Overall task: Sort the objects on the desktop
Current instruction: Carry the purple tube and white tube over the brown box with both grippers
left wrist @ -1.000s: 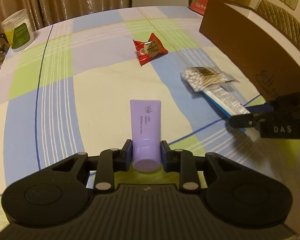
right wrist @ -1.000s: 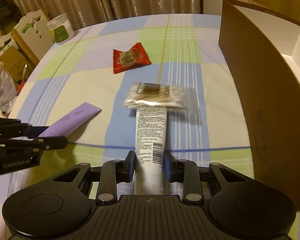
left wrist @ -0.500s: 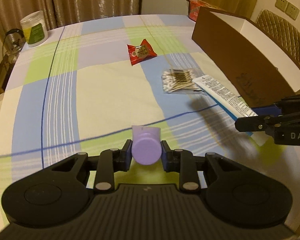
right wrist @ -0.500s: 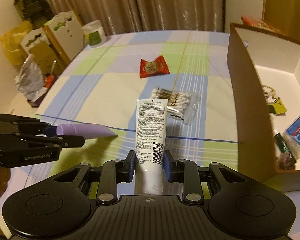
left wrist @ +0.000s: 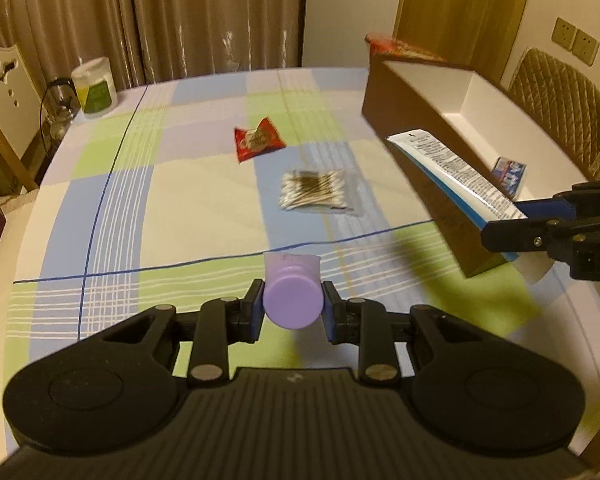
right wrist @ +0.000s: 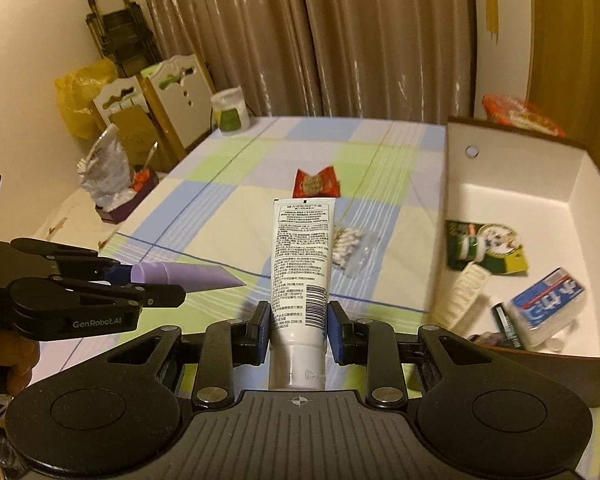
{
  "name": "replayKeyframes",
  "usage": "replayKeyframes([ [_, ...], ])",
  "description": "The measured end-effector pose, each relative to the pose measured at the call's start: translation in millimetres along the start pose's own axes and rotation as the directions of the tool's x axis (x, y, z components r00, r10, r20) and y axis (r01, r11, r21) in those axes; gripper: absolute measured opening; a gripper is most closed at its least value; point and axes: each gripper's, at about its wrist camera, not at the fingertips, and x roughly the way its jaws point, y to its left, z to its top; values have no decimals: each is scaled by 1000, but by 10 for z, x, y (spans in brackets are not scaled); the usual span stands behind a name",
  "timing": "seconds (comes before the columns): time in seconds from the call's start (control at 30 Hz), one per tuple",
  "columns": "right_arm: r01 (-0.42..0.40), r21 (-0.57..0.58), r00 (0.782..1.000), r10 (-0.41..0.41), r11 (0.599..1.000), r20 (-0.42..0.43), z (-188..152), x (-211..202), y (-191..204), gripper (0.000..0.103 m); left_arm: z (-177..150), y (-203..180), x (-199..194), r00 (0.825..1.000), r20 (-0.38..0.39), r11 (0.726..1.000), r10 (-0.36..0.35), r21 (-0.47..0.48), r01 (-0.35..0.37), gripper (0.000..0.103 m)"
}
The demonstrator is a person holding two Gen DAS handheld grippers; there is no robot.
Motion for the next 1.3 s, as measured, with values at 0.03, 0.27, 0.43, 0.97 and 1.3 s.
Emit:
replayKeyframes([
  [0.03,0,-4,1000,0,1000,6,-10,-59,-27,28,9,-60,-43,1000,9,1000,0,1,0,24],
  [0.27,76,37,996,-78,996,45,-108,-491,-256,28,117,-427,-224,997,57,997,-61,58,58,24],
  [0.43,183,123,980,-192,975,62,-171,-791,-401,28,252,-676,-309,986,81,980,-147,144,134,24],
  [0.97,367,230,920,-388,901,57,-573,-1412,-542,28,339,-1329,-449,940,105,912,-324,299,281,24],
  [1.3,321,189,940,-336,928,57,-503,-1434,-1017,29,475,-1695,-341,951,114,928,-288,277,247,23],
])
